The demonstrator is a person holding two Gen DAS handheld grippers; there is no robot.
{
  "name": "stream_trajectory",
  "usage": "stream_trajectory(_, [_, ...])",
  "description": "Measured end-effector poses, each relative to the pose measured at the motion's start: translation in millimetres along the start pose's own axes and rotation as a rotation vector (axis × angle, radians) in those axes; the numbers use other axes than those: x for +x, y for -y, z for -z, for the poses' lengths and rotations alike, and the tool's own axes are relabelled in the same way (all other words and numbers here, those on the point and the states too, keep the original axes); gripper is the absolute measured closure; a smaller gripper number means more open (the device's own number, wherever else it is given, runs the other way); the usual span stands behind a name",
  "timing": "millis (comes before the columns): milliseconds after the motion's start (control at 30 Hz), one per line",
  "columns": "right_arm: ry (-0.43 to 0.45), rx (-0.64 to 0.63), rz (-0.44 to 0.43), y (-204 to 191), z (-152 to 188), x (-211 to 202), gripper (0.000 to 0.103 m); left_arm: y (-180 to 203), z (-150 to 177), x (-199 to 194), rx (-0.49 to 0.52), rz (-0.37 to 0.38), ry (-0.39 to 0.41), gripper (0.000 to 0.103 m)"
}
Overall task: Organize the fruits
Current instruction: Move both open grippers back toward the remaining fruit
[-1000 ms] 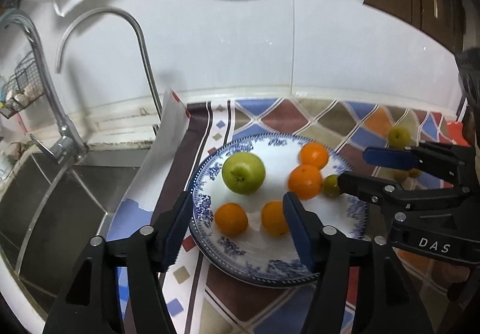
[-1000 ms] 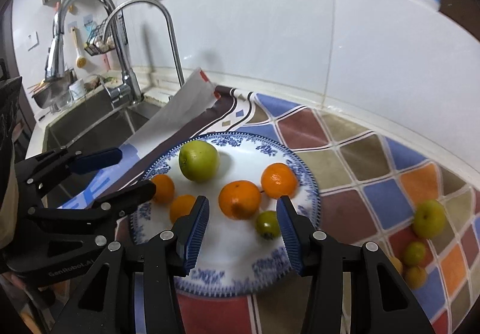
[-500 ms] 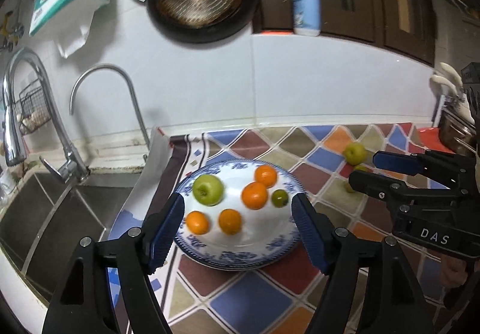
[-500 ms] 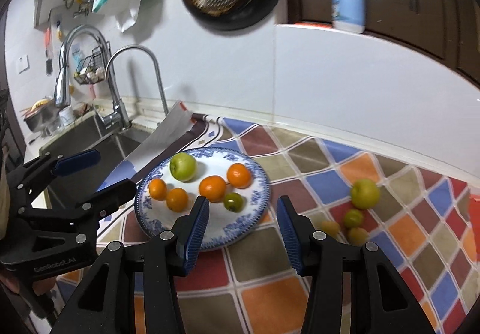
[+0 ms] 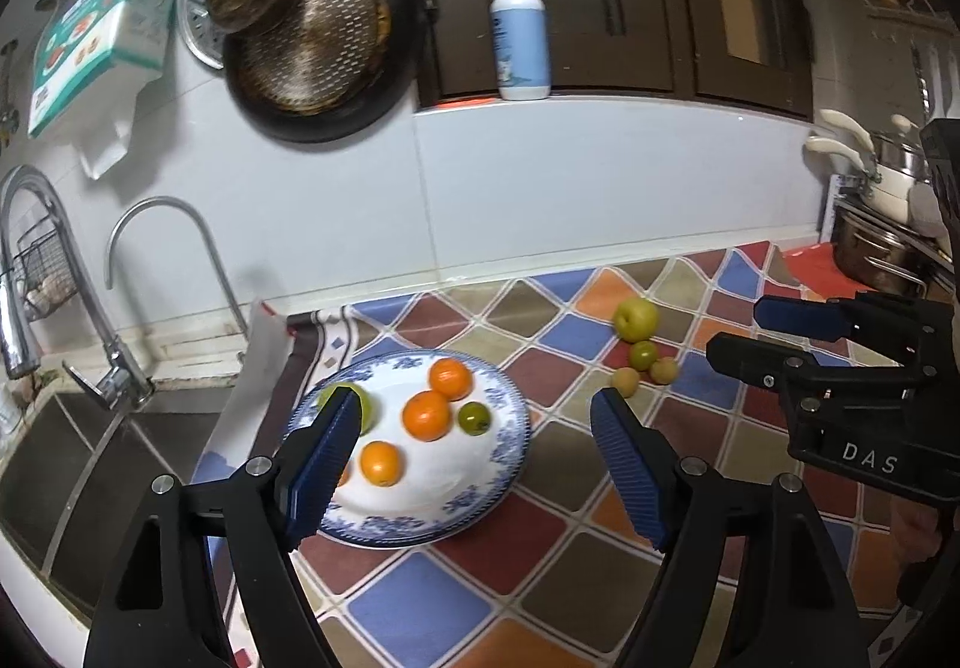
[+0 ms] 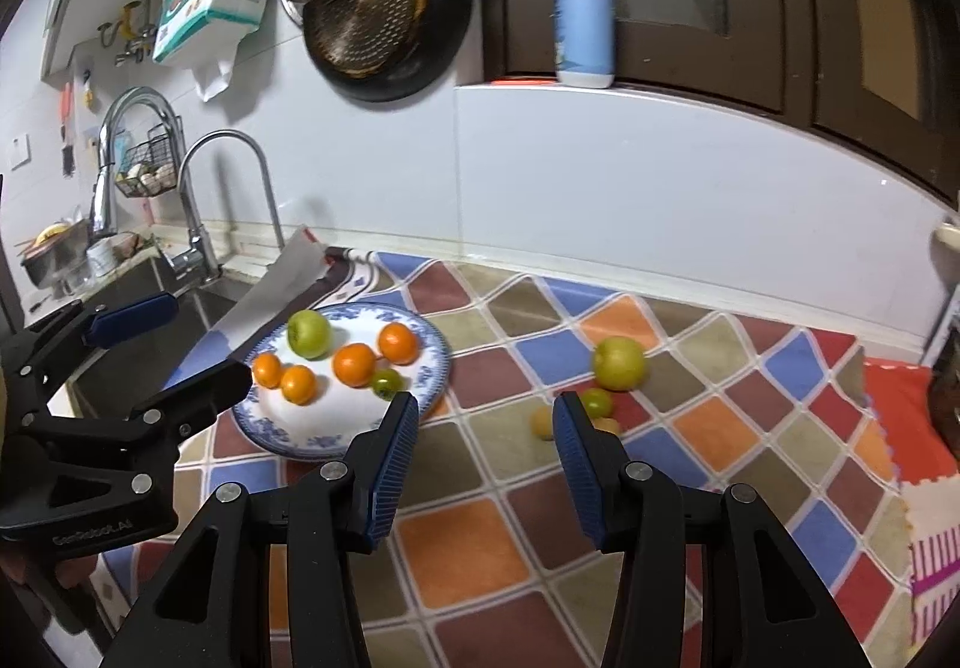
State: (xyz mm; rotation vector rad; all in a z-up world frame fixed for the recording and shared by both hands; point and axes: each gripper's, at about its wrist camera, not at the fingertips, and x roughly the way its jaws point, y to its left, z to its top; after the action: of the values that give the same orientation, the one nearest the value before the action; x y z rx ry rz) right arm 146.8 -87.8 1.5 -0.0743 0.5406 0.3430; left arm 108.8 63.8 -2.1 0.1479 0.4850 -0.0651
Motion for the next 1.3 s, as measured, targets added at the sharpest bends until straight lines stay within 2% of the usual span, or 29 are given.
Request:
stream_trajectory(400, [0.011, 0.016, 0.061, 39, 8, -15, 0.055, 38, -10, 10, 0.055, 0.044, 0.024, 0.024])
stream_trajectory(733, [-0.026, -0.013, 0.065, 57, 12, 2, 0.055, 56, -13, 37, 0.133, 0.083, 0.017, 0.024])
stream_trajectory(867, [-0.050, -0.033, 0.057, 59, 15, 15, 0.055, 58, -12, 54, 0.151, 0.110, -0.004, 0.026])
stream_trajectory(1100, [-0.113, -0.032, 0.012, 69, 22, 50, 0.055, 63, -7, 91, 0.174, 0.182, -0.073, 0.035])
stream_trajectory(1300, [-0.163, -0.027, -0.014, 76, 25, 78, 0.055, 69, -2, 120, 0.192, 0.240, -0.132, 0.039])
